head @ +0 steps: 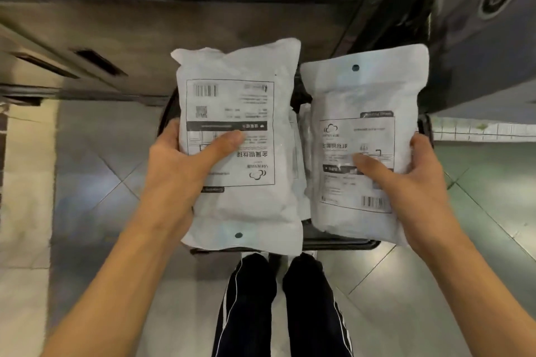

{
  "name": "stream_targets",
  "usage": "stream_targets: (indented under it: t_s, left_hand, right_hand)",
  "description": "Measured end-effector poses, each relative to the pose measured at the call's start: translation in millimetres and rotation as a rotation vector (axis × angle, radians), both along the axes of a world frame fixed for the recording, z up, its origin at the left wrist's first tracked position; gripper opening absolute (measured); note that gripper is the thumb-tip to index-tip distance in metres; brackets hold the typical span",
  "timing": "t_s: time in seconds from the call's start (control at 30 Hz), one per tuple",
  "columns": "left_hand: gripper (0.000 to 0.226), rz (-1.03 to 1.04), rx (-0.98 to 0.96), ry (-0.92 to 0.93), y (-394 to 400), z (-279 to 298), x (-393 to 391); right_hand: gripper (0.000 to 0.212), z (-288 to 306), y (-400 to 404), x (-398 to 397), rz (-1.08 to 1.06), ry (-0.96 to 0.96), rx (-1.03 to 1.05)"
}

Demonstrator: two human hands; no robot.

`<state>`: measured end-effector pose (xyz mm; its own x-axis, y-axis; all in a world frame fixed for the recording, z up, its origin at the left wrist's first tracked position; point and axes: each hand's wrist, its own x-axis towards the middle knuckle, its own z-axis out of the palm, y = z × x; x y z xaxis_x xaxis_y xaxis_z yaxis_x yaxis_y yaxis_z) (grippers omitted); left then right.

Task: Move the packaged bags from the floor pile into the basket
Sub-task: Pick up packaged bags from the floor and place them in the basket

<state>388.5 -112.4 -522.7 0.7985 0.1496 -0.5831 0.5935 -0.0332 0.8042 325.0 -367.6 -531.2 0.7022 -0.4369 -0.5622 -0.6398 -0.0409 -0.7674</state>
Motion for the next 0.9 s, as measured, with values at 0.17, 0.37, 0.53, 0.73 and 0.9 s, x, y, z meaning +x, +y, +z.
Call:
stream_targets:
  t_s: [0.17,0.37,0.53,0.73,0.9]
  left_hand:
    - [0.059,-0.022,0.009,0.037,15.1,-18.4,-4.5]
    - [0.04,-0.027,-0.016,0.063,21.0,-45.6,-9.2]
    - [0.037,-0.021,-0.036,0.108,20.4,-62.5,-11.5]
    - [0.041,-0.02,-0.036,0.154,17.3,-70.6,-13.9]
    - [0.037,-0.05,-0.013,0.131,8.7,-68.8,-16.2]
  right_hand:
    - [0.052,-42.5,15.9,8.2,0.199,0.036,-0.498]
    - [0.06,-117.4,52.1,17.6,0.676,0.315,-0.794]
    - [0.078,-144.5,56.9,11.3,0.818,0.379,-0.767]
    - [0.072,-141.4,49.4,28.4,0.855,0.384,-0.765]
    - [0.071,-146.6,44.1,42.8,0.726,0.417,-0.707]
